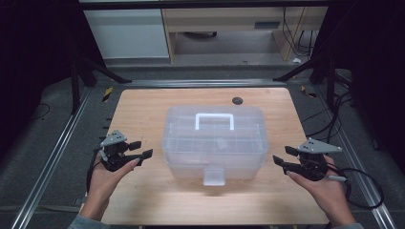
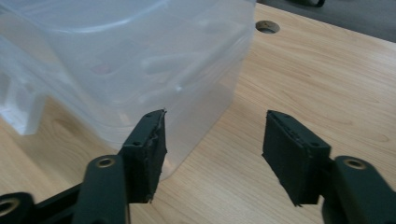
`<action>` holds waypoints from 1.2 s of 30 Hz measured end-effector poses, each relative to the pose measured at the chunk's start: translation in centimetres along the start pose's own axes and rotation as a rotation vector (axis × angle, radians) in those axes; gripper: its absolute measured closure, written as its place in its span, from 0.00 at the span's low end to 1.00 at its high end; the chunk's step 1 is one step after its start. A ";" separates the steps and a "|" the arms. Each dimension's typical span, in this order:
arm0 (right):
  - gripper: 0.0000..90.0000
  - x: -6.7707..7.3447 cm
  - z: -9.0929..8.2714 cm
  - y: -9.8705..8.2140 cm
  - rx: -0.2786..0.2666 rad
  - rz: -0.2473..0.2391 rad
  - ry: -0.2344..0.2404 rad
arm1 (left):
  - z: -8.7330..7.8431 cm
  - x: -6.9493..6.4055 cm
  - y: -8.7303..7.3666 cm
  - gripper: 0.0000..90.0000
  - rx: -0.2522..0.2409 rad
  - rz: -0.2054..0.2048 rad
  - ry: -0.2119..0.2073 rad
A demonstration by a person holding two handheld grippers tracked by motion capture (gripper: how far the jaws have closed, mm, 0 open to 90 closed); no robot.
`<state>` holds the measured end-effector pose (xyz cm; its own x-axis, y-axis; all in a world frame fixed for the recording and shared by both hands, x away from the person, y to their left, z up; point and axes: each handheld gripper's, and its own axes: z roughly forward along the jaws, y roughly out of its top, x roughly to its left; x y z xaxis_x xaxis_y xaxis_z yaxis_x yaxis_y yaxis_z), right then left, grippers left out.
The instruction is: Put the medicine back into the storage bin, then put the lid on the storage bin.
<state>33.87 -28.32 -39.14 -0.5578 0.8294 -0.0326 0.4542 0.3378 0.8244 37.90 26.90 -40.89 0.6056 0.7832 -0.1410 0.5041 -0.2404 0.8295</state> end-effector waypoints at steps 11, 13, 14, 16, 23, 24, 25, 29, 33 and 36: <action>0.32 -1.9 2.2 0.0 0.058 0.071 -0.084 | 1.7 3.4 0.9 0.12 0.104 -0.020 0.113; 0.30 -2.5 2.6 0.1 0.074 0.082 -0.104 | 2.1 4.0 0.9 0.10 0.121 -0.026 0.127; 0.29 -2.8 2.8 0.2 0.078 0.091 -0.112 | 2.3 4.3 0.8 0.09 0.129 -0.028 0.133; 0.29 -3.3 3.1 0.3 0.087 0.104 -0.123 | 2.7 4.7 0.7 0.09 0.138 -0.033 0.139; 0.23 -4.7 4.3 0.6 0.117 0.130 -0.148 | 4.0 6.1 0.2 0.07 0.182 -0.052 0.167; 0.22 -5.2 4.9 0.6 0.131 0.138 -0.151 | 4.2 6.3 0.1 0.07 0.187 -0.055 0.170; 0.22 -5.2 4.9 0.6 0.131 0.138 -0.151 | 4.3 6.4 0.1 0.07 0.193 -0.054 0.171; 0.20 -6.1 6.2 0.9 0.150 0.151 -0.165 | 5.3 7.0 0.1 0.06 0.235 -0.044 0.180; 0.18 -7.6 7.9 1.0 0.186 0.161 -0.203 | 6.3 7.6 0.3 0.06 0.248 -0.043 0.195; 0.18 -8.7 8.9 1.0 0.204 0.183 -0.214 | 7.1 8.1 0.4 0.05 0.265 -0.044 0.202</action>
<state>45.38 -31.21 -43.04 -0.3058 0.9516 -0.0302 0.6745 0.2389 0.6986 47.41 29.11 -45.53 0.4590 0.8875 -0.0414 0.6855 -0.3241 0.6519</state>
